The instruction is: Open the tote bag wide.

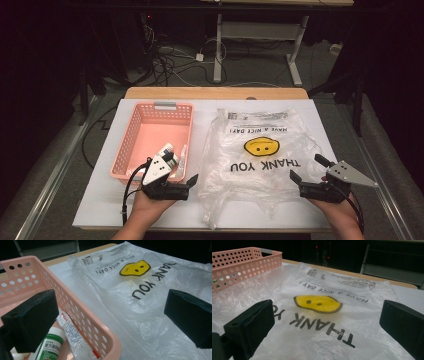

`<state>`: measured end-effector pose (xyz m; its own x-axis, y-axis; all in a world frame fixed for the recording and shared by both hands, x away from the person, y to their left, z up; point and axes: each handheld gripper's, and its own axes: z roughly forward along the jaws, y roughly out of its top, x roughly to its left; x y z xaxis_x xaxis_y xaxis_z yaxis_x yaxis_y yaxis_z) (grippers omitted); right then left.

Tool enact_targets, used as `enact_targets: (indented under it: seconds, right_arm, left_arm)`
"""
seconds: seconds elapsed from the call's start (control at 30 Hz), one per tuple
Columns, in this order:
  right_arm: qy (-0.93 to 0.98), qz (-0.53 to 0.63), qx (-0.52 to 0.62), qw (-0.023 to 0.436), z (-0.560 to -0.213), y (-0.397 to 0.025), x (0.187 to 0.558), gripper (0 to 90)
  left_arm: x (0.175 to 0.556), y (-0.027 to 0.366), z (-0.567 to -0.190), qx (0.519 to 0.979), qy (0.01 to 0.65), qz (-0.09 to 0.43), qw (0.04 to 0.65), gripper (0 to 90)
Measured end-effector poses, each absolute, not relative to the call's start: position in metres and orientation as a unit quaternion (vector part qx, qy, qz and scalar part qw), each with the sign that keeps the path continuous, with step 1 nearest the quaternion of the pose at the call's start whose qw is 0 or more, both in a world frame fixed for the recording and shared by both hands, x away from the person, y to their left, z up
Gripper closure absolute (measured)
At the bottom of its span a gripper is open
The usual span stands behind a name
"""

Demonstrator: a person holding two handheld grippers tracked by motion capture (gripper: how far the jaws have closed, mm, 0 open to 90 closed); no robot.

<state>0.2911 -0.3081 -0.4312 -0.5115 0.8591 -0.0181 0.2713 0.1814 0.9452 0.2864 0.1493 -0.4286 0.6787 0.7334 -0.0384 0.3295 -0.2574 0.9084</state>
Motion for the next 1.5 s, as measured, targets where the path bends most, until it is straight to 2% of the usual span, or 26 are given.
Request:
enact_targets:
  seconds: [0.57, 1.23, 1.5]
  right_arm:
    - [0.714, 0.498, 0.393, 0.294, -0.429, -0.309, 0.296, 0.0]
    - [0.710, 0.449, 0.445, 0.310, -0.435, -0.351, 0.309, 2.5]
    - [0.702, 0.432, 0.475, 0.308, -0.436, -0.374, 0.320, 7.6]
  left_arm:
    - [0.287, 0.150, -0.429, 0.767, 0.351, 0.202, 0.498, 0.0]
    - [0.287, 0.157, -0.429, 0.767, 0.355, 0.206, 0.494, 0.0]
    - [0.285, 0.156, -0.429, 0.767, 0.355, 0.211, 0.490, 0.0]
